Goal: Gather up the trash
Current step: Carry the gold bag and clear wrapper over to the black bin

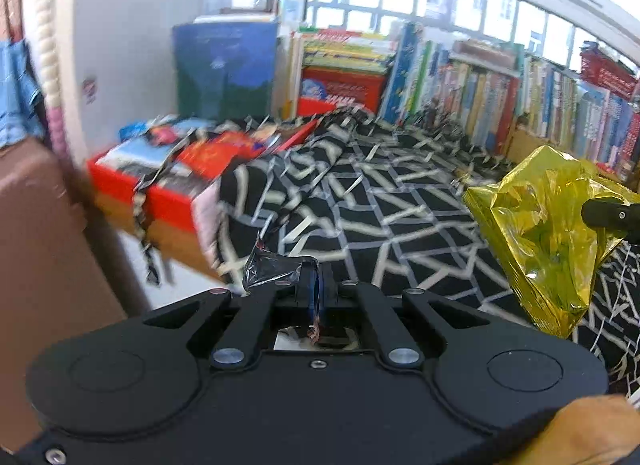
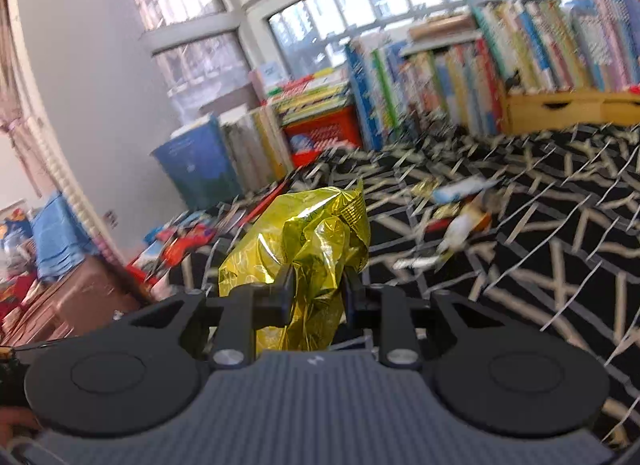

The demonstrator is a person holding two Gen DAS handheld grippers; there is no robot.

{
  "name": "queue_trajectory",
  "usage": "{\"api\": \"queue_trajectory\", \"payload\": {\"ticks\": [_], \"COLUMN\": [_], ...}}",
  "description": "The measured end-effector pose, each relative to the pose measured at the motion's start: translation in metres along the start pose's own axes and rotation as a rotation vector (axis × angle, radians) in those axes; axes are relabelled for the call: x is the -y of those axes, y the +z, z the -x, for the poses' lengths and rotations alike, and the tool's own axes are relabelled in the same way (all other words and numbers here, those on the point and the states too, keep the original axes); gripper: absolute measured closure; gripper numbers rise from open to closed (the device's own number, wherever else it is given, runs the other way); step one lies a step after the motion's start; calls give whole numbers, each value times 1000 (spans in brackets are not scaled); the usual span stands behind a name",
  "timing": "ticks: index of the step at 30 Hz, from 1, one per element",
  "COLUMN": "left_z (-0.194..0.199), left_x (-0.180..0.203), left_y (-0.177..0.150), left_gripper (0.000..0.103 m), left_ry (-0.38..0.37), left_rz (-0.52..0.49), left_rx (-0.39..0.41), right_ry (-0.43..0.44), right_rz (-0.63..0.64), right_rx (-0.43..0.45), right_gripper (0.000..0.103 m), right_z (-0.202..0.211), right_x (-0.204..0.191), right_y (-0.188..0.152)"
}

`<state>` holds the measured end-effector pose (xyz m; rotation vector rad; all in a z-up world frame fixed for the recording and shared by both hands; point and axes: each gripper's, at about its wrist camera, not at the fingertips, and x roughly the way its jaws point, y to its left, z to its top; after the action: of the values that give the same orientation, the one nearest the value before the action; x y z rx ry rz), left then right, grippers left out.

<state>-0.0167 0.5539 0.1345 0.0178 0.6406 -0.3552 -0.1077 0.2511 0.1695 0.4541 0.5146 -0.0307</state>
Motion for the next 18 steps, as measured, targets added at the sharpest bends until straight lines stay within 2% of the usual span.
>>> {"api": "queue_trajectory", "payload": {"ticks": [5, 11, 18], "left_z": [3, -5, -39], "left_x": [-21, -29, -34], "left_y": [-29, -55, -60], "left_gripper": [101, 101, 99], "left_ry": [14, 15, 3], "left_rz": [34, 23, 32], "left_rx": [-74, -149, -185], "right_ry": [77, 138, 133], "right_rz": [92, 204, 228], "right_rx": [-82, -153, -162], "right_gripper": [74, 74, 74], "right_z": [-13, -25, -27], "right_x": [-32, -64, -73], "right_y": [-21, -40, -38]}}
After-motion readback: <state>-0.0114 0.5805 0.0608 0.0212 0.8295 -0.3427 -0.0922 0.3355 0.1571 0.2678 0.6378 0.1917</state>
